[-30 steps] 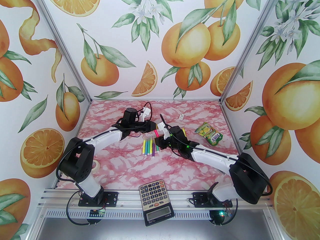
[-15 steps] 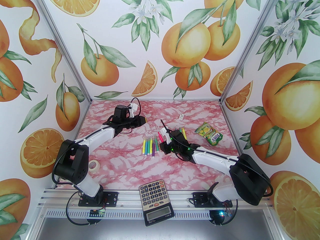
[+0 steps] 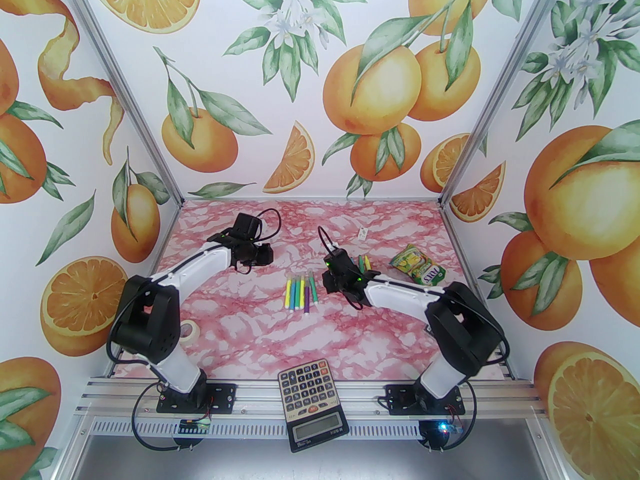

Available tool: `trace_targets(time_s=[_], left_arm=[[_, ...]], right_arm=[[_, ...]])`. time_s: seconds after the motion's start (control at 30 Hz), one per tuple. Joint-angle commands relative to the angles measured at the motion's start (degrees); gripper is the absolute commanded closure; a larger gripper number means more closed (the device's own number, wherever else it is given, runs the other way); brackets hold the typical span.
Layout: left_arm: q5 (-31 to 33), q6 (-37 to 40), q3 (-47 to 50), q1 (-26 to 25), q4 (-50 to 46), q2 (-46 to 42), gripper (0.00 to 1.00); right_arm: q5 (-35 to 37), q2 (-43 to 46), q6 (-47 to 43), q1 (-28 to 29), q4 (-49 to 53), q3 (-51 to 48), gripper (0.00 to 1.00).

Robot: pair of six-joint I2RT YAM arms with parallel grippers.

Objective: Open the pen caps

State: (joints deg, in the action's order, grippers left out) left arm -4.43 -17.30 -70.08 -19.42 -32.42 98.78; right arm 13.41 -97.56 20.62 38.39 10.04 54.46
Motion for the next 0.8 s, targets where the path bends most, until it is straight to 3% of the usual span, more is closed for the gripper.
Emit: trace_targets(time_s=[0.0, 0.47, 0.77], left_arm=[[6.2, 2.9, -3.2, 0.1, -4.0, 2.8, 1.00], [14.8, 5.6, -11.2, 0.8, -8.9, 14.1, 1.00], [19.2, 6.6, -13.2, 0.9, -11.5, 17.6, 1.00]], right_arm=[[5.6, -2.1, 3.0, -0.9, 4.0, 2.4, 1.00], [6.7, -5.9, 4.5, -3.3, 4.5, 3.2, 0.88], [7.7, -8.3, 4.9, -4.4, 5.4, 4.3, 0.86]])
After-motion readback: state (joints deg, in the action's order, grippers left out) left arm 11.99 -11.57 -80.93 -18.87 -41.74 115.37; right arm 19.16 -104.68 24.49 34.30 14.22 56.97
